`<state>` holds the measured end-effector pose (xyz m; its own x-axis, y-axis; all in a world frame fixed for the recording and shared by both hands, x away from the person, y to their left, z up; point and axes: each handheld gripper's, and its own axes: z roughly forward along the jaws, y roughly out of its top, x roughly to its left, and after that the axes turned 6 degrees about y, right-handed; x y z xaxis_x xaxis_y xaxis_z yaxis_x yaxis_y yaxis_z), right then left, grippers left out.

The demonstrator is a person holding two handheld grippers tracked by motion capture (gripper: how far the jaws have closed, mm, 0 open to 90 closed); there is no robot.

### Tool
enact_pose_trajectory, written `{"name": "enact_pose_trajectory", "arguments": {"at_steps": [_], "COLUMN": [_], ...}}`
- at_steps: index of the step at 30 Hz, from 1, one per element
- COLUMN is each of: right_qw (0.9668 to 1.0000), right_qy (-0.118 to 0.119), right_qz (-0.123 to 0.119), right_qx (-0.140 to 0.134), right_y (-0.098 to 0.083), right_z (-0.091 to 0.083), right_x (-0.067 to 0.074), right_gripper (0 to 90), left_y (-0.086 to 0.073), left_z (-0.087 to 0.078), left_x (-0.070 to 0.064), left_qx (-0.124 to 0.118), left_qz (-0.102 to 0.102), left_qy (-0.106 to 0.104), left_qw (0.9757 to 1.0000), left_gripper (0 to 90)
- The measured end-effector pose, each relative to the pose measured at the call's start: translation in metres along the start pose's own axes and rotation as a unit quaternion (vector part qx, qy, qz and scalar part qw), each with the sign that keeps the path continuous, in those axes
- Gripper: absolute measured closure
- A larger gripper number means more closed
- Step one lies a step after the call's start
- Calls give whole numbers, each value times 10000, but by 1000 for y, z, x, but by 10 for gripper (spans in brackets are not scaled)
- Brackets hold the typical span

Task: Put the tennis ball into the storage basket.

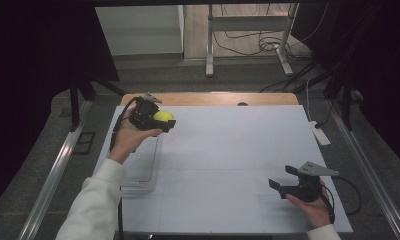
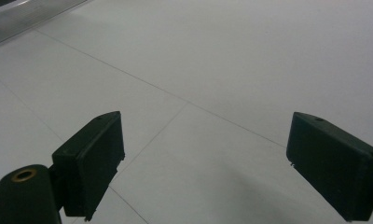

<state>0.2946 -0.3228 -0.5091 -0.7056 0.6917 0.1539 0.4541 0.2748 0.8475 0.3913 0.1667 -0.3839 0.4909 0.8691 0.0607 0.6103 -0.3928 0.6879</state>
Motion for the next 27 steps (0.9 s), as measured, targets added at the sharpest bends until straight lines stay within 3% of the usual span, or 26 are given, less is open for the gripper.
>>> {"name": "enact_pose_trajectory", "arguments": {"at_steps": [27], "right_qw": [10000], "right_qy": [-8], "right_qz": [9], "right_qx": [-12], "right_y": [0], "right_z": [0], "right_x": [0], "right_gripper": [113], "left_y": [-4], "left_z": [-1], "left_x": [16], "left_qx": [7], "left_qz": [-183], "left_qy": [187], "left_qw": [9997], "left_gripper": [266]}}
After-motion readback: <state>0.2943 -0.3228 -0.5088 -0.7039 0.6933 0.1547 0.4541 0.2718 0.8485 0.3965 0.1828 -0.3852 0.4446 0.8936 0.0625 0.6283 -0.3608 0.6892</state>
